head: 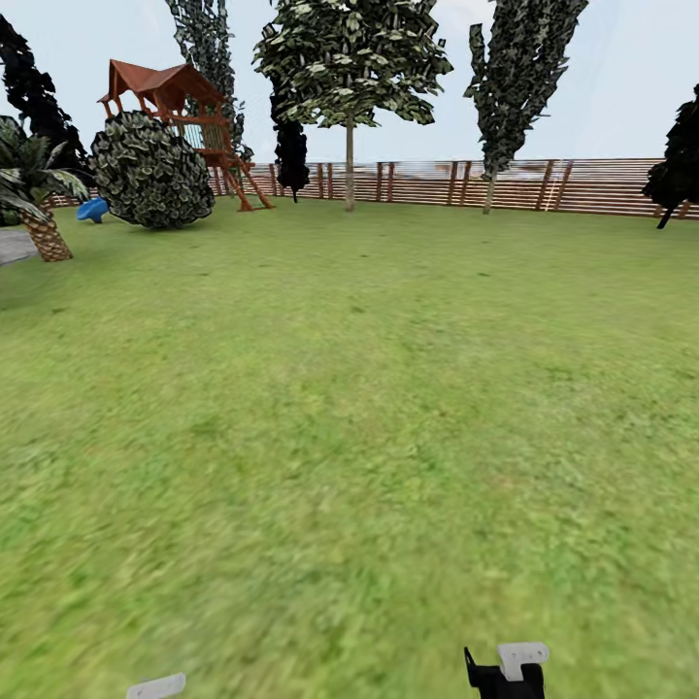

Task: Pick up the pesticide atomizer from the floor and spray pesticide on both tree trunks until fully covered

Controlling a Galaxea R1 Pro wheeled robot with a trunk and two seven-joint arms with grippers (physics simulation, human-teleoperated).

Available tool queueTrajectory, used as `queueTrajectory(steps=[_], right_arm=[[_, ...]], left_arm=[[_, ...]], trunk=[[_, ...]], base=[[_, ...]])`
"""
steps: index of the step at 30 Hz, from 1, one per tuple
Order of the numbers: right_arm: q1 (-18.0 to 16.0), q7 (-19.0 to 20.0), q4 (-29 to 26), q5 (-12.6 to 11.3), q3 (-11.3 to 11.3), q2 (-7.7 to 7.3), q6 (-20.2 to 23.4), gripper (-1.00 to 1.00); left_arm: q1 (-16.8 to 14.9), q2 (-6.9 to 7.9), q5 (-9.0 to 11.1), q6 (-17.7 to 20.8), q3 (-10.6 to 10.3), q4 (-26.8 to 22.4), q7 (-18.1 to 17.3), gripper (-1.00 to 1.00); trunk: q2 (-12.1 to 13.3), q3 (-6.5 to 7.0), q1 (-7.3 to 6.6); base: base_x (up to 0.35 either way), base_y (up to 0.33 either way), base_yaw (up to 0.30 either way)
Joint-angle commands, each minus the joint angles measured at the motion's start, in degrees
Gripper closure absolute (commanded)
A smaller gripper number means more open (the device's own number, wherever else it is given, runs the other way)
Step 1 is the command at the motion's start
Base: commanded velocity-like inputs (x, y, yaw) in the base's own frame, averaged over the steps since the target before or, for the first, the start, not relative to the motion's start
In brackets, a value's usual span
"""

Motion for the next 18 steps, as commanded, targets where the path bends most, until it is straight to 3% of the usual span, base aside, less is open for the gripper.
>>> queueTrajectory(steps=[1,18], right_arm=[[0.00,0.00,0.00,0.01,0.01,-0.02,0.00,-1.00],[0.00,-0.21,0.00,-0.06,0.06,0.50,0.13,-1.00]], left_arm=[[0.00,0.00,0.00,0.00,0.02,0.00,0.01,1.00],[0.00,0.39,0.02,0.08,0.04,0.00,0.09,1.00]], trunk=[[0.00,0.00,0.00],[0.00,0.00,0.00]], base=[[0.339,0.000,0.000],[0.339,0.000,0.000]])
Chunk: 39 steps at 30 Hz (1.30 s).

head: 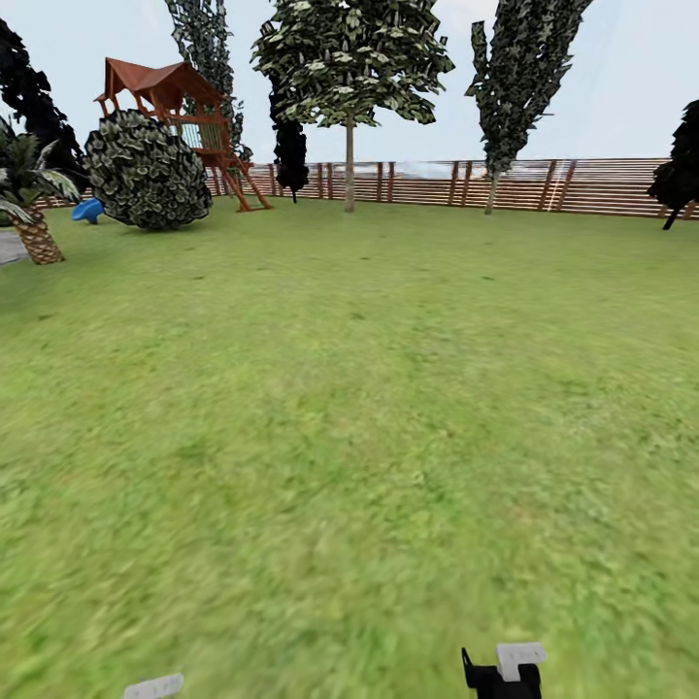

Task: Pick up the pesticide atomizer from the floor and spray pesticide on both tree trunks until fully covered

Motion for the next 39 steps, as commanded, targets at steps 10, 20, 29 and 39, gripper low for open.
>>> queueTrajectory(steps=[10,20,29,39], right_arm=[[0.17,0.21,2.28,-0.09,-0.04,0.59,0.39,-1.00],[0.18,0.21,2.28,-0.09,-0.04,0.59,0.37,-1.00],[0.18,0.21,2.28,-0.09,-0.04,0.59,0.39,-1.00],[0.18,0.21,2.28,-0.09,-0.04,0.59,0.38,-1.00]], left_arm=[[0.00,0.05,-0.01,0.00,0.00,0.00,0.01,1.00],[0.00,0.05,-0.01,0.00,0.00,0.00,0.01,1.00],[0.00,0.05,-0.01,0.00,0.00,0.00,0.01,1.00],[0.00,0.03,-0.01,-0.04,0.00,0.00,0.01,1.00]], trunk=[[0.00,0.00,0.00],[0.00,0.00,0.00],[0.00,0.00,0.00],[0.00,0.00,0.00]], base=[[0.339,0.000,0.000],[0.339,0.000,0.000],[0.339,0.000,0.000],[0.339,0.000,0.000]])
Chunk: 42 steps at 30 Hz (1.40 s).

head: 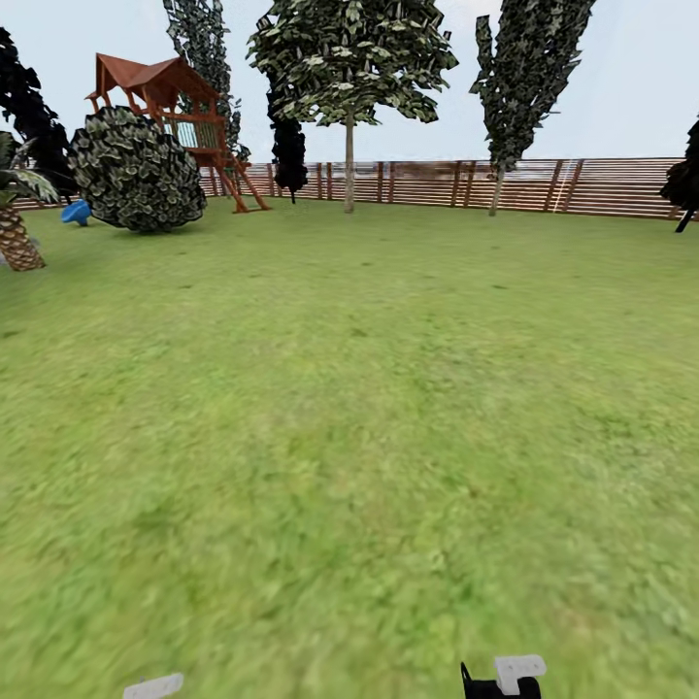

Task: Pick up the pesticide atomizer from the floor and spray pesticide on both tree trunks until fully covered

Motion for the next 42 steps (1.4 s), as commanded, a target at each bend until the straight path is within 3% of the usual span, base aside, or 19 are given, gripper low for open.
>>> queueTrajectory(steps=[1,42], right_arm=[[0.00,0.00,0.00,0.00,0.00,0.00,0.01,-1.00],[0.00,0.00,0.00,0.00,0.00,0.00,0.01,-1.00]], left_arm=[[0.00,0.00,-0.01,0.01,0.00,0.00,0.00,1.00],[0.00,-0.16,-0.01,-0.05,0.00,0.00,0.00,1.00]], trunk=[[0.00,0.00,0.00],[0.00,0.00,0.00]], base=[[0.339,0.000,0.000],[0.339,0.000,0.000]])
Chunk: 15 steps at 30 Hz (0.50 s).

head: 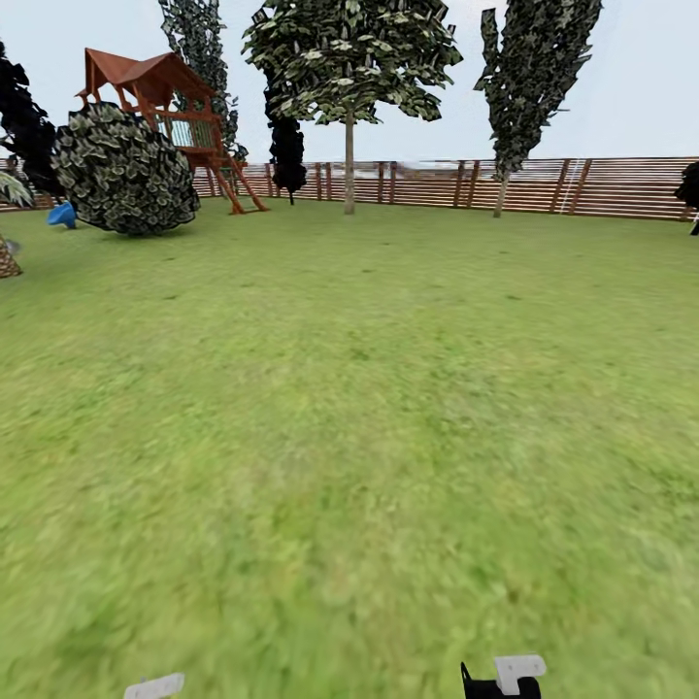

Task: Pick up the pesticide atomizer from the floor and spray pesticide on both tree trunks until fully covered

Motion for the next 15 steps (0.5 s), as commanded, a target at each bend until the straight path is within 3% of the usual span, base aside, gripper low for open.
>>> queueTrajectory(steps=[1,15], right_arm=[[0.00,0.00,0.00,0.00,0.00,0.00,-0.01,-1.00],[0.00,0.00,0.00,0.00,0.00,0.00,0.00,-1.00]], left_arm=[[0.00,0.00,0.00,0.00,0.01,0.00,0.01,1.00],[0.00,0.00,0.00,0.00,0.01,0.00,0.01,1.00]], trunk=[[0.00,0.00,0.00],[0.00,0.00,0.00]], base=[[0.339,0.000,0.000],[0.339,0.000,0.000]])
